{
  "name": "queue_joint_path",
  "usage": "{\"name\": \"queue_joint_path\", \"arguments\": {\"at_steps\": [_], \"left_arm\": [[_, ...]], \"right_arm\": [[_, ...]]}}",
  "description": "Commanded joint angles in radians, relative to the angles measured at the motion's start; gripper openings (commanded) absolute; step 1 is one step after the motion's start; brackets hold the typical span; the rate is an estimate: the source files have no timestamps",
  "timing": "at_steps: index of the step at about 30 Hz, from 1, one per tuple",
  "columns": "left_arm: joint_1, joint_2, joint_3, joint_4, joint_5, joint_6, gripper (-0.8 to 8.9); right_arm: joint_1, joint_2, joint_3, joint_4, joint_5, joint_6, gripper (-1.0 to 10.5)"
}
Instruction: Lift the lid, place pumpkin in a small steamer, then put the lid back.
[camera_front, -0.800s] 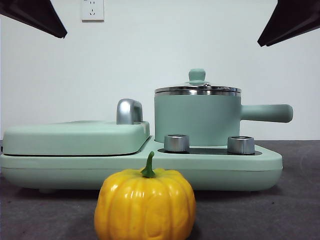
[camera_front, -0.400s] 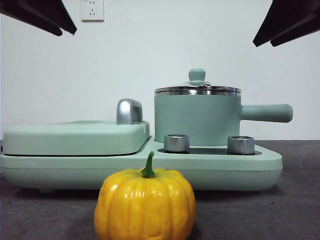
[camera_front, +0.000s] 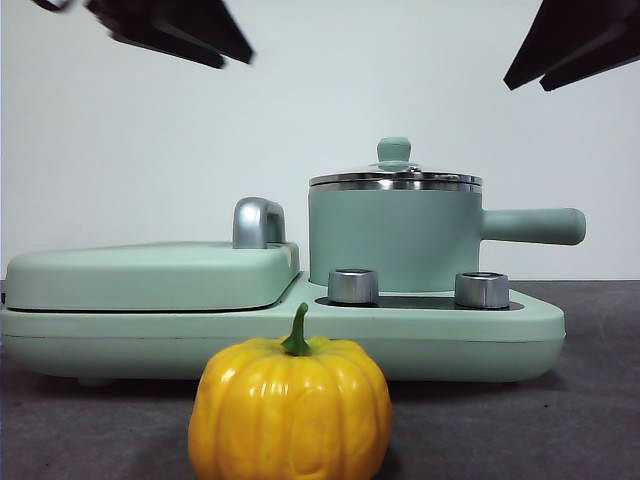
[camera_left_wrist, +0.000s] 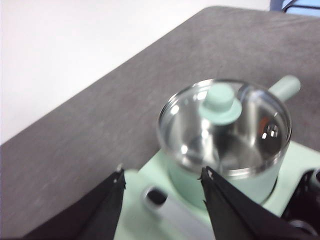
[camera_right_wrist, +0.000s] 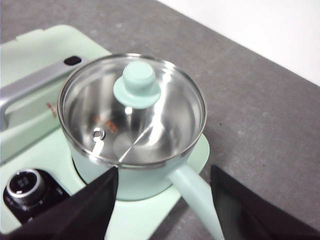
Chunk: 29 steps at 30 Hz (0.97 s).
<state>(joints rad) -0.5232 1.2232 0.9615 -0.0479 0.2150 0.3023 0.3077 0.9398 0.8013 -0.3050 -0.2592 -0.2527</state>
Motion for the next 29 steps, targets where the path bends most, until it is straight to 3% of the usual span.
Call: {"name": "queue_joint_path", "arguments": {"at_steps": [1,16,29], "left_arm": [[-0.032,0.071,0.037,0.067,0.004,-0.038,2.50],[-0.136,0.458,0.337,0.100,0.005,-0.150,2.50],[-0.173,0.560,0.376,0.146,0.007,-0.161,2.50]], "right_arm": [[0.005,0.006,0.020,0.021,-0.003,0.037,2.9],[0.005,0.006,0.020,0.027,-0.003,0.040,2.9],[0.005,0.006,0.020,0.027,-0.003,0.040,2.9]]}}
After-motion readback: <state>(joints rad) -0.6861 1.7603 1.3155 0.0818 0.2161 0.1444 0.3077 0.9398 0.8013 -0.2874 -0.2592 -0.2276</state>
